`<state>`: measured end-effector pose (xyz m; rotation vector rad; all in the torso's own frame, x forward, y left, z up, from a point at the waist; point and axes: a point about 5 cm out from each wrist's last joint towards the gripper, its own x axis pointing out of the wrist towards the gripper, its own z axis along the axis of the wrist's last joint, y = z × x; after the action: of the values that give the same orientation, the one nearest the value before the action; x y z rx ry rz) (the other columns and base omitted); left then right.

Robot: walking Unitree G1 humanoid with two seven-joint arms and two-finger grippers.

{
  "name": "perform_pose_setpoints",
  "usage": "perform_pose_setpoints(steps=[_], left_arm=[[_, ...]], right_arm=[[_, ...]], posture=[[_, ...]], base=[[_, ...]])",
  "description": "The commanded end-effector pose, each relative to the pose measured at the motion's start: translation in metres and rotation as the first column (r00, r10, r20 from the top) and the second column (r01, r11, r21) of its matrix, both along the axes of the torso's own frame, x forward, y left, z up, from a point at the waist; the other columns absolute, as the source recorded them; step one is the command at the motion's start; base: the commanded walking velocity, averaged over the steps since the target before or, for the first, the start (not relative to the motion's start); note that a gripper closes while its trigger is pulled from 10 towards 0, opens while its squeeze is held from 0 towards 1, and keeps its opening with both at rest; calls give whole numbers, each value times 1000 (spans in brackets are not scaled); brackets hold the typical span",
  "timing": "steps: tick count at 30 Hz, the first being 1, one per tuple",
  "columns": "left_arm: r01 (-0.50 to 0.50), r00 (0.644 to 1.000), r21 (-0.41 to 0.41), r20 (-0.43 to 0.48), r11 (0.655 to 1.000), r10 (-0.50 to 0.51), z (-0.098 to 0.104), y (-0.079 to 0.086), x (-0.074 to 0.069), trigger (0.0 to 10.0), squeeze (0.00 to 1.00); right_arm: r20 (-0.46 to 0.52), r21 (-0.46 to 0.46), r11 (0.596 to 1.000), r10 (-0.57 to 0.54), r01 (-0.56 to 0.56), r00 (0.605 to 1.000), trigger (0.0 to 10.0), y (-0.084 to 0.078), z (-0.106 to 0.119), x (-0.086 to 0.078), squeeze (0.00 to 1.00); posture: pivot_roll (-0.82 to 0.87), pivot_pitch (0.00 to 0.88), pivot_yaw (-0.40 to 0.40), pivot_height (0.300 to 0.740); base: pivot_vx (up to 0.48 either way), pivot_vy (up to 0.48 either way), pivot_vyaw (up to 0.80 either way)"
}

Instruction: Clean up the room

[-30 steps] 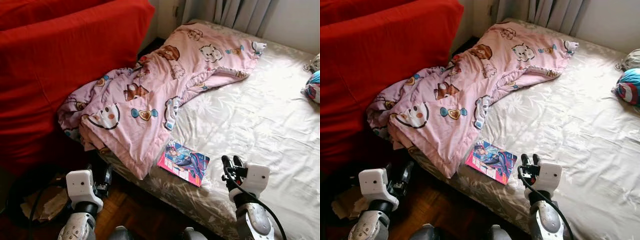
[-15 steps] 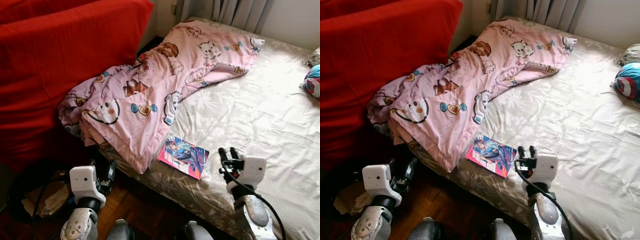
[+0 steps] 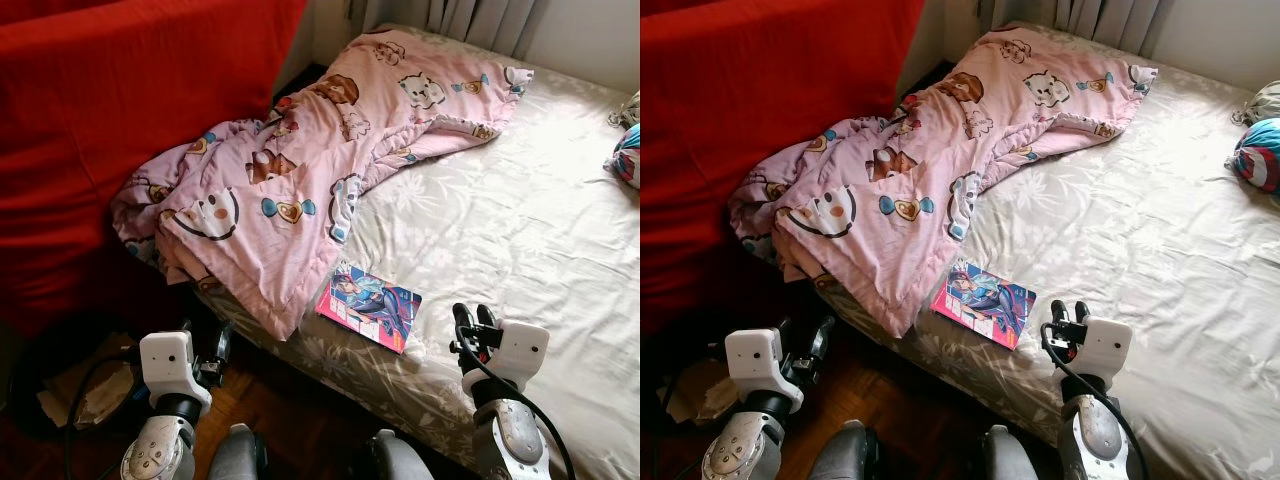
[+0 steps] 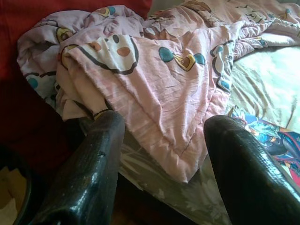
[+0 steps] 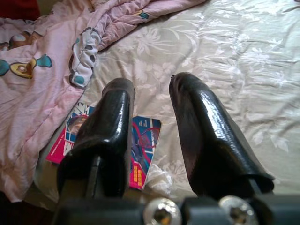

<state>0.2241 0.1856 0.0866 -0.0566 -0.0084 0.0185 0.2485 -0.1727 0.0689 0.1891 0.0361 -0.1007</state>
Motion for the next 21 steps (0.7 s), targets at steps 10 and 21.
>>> perform_pose_setpoints(steps=[10,21], left_arm=[[10,999,10,-34,1000,-10,-6,-1,-4,10000,0],[20,999,13,-37,1000,-19,-6,-2,-4,10000,0]], right_arm=[[-19,11,1000,8,-8,1000,10000,3,-5,-6,0],[-35,24,999,31,-30,999,10000,6,-11,-8,0]], posture=[[20,195,-42,652],[22,192,-40,652]], base=[[0,0,0],[0,0,0]])
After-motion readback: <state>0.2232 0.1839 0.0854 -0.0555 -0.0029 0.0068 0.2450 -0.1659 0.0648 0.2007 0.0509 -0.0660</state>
